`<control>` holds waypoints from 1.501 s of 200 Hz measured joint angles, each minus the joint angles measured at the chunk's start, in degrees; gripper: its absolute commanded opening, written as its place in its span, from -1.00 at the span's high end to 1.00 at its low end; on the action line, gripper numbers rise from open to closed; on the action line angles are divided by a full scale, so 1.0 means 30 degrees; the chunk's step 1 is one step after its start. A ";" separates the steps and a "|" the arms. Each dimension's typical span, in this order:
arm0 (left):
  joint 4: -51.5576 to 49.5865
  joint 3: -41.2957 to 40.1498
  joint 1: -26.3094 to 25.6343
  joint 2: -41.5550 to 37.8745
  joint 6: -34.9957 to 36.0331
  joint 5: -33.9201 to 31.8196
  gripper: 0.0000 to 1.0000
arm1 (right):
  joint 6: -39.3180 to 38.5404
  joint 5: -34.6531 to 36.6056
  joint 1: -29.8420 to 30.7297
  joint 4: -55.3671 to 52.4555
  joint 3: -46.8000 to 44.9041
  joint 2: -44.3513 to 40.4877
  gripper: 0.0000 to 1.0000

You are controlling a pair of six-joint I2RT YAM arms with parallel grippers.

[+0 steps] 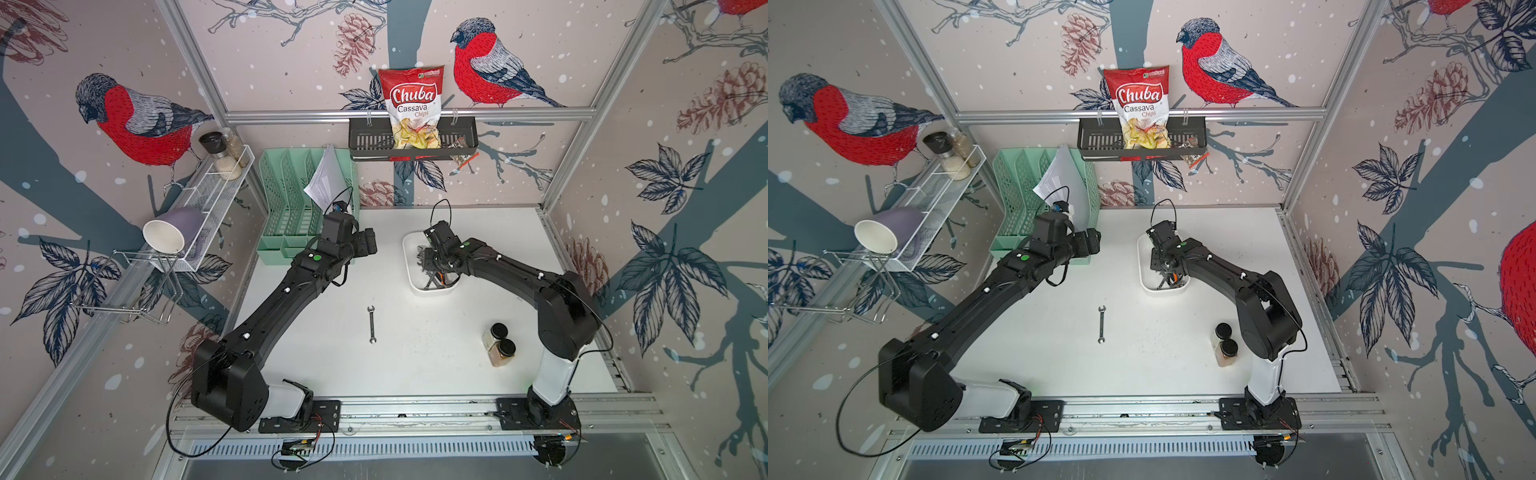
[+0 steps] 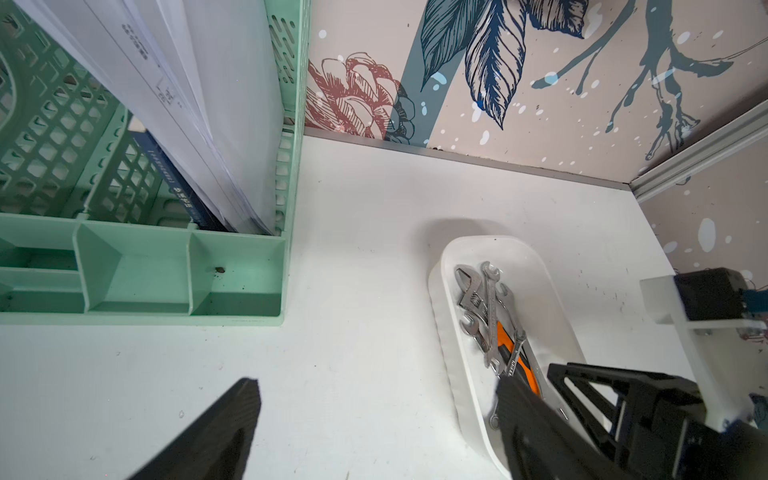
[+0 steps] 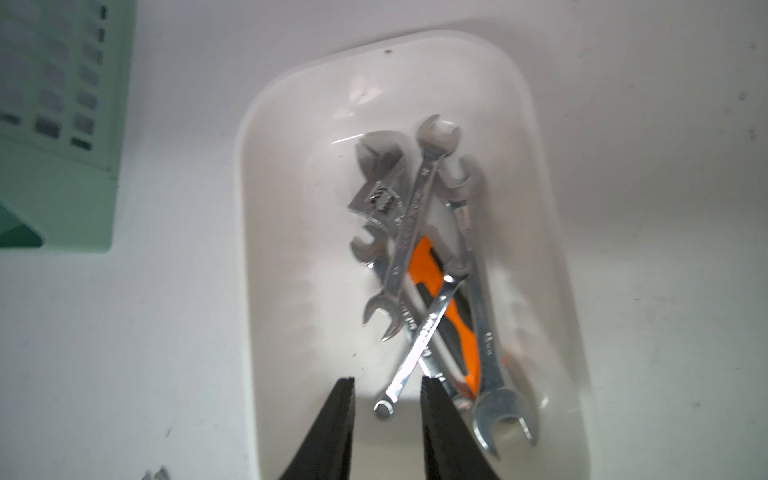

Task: Take out the wrench from the storage box
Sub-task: Pick up the wrench from the storage box.

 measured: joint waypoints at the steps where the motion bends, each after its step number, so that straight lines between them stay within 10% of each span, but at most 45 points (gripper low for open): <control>1: 0.0000 0.0007 0.0000 0.0022 0.0000 0.0000 -0.84 | 0.0000 0.0015 -0.0058 -0.0007 0.0000 0.0036 0.34; 300: 0.0350 -0.1311 0.0656 0.0576 0.0415 0.0058 -0.84 | -0.0495 -0.3432 -0.2295 -0.0408 0.6397 0.7176 0.34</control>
